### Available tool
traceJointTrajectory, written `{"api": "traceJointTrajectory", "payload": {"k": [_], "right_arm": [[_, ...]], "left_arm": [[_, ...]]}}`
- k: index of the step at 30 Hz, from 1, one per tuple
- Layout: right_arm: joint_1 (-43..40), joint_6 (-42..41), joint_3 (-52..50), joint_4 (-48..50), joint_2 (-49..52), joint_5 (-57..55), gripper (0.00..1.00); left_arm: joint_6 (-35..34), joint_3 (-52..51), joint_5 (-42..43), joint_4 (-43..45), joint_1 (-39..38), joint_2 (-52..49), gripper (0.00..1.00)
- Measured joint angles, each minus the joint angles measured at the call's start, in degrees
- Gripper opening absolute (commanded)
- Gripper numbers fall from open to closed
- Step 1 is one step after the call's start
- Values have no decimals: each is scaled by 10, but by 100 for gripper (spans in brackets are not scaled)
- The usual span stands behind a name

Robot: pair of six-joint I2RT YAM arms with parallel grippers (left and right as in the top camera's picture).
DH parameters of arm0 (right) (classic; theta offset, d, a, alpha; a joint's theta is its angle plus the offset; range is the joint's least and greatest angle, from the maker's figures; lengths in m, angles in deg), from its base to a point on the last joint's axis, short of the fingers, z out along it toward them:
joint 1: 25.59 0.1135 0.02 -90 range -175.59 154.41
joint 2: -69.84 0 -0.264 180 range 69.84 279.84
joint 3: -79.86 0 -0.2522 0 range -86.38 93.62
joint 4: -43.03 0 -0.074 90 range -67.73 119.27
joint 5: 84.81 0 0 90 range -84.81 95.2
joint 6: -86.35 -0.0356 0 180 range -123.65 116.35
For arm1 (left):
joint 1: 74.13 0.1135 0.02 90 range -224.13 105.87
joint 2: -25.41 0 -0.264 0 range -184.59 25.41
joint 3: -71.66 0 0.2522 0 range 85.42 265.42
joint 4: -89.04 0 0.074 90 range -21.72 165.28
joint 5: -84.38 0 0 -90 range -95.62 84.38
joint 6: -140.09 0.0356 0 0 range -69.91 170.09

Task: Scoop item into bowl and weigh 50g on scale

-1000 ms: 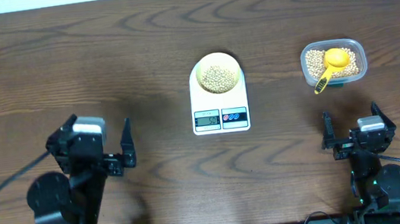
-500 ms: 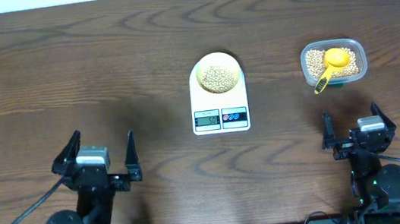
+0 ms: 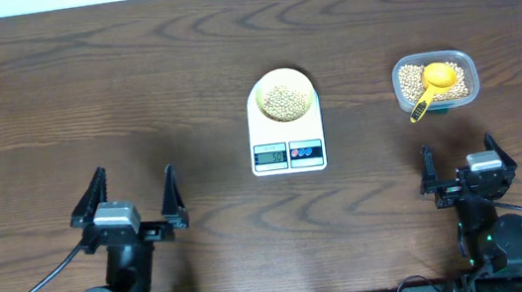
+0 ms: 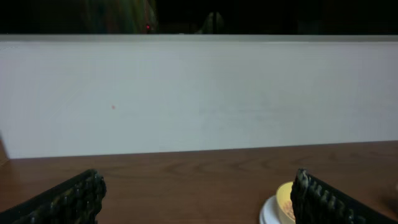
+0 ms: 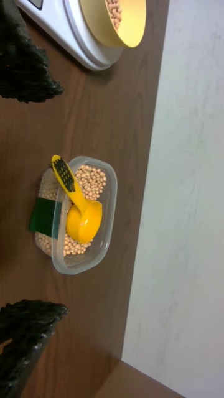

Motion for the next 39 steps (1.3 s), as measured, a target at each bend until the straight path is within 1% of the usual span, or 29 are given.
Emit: {"api": "traceJointTrajectory", "payload": {"k": [7, 18, 25, 33, 39], "right_arm": [[0, 0, 0, 0, 0, 0, 99], [0, 0, 0, 0, 0, 0, 99], [0, 0, 0, 0, 0, 0, 99], [0, 0, 0, 0, 0, 0, 99], [0, 0, 0, 0, 0, 0, 99]], "left_arm": [[-26, -47, -41, 43, -38, 12, 98], [-43, -81, -90, 52, -38, 64, 98], [-56, -99, -113, 61, -38, 67, 98], [-56, -165, -127, 117, -31, 67, 98], [-57, -185, -130, 122, -28, 67, 98]]}}
